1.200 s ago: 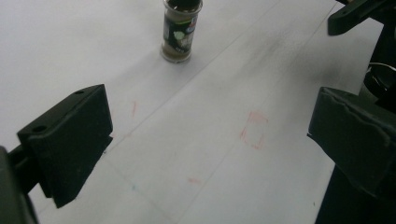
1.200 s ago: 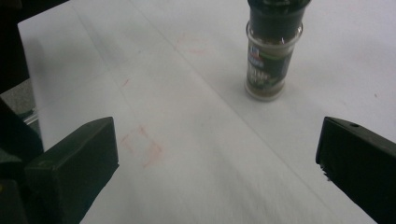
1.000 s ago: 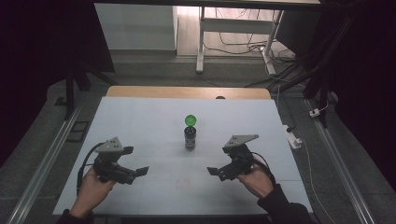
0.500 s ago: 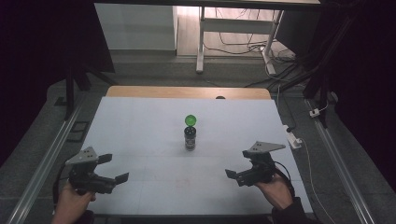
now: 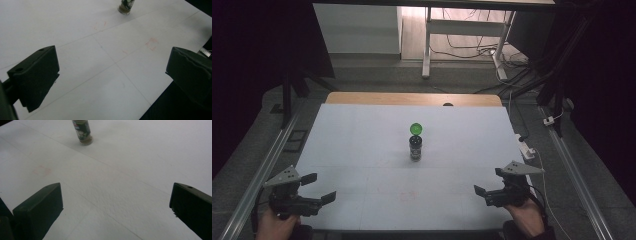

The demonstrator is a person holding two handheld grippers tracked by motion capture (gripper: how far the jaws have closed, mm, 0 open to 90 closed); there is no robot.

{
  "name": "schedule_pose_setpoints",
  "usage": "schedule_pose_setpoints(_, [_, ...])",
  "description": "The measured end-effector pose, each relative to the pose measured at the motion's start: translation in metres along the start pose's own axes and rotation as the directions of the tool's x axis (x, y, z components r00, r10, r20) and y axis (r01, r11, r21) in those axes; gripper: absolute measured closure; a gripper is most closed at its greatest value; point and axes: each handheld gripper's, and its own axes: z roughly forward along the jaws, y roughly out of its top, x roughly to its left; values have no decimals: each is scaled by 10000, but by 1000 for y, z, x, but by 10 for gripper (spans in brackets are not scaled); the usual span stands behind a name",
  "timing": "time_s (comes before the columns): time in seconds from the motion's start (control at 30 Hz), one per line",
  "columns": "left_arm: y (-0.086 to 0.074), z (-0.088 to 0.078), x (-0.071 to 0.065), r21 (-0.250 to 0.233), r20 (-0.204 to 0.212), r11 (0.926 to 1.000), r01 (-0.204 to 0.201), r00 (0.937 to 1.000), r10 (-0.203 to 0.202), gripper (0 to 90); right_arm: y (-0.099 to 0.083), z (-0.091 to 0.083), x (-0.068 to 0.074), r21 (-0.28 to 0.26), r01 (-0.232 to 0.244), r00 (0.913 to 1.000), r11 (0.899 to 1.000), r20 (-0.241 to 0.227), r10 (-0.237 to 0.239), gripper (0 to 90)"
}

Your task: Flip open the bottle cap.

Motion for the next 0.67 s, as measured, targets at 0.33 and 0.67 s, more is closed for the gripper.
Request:
schedule_pose_setpoints(0.33, [-20,-9,5,407,-502,9985,369,9981,-348,0,-20,-13,-9,376,-487,9975,9981,530,467,0])
schedule_pose_setpoints(0.67, [-21,-7,4,966,-820,9942,462,9959,-383,0,-25,-19,-10,652,-598,9951,9961,830,543,0])
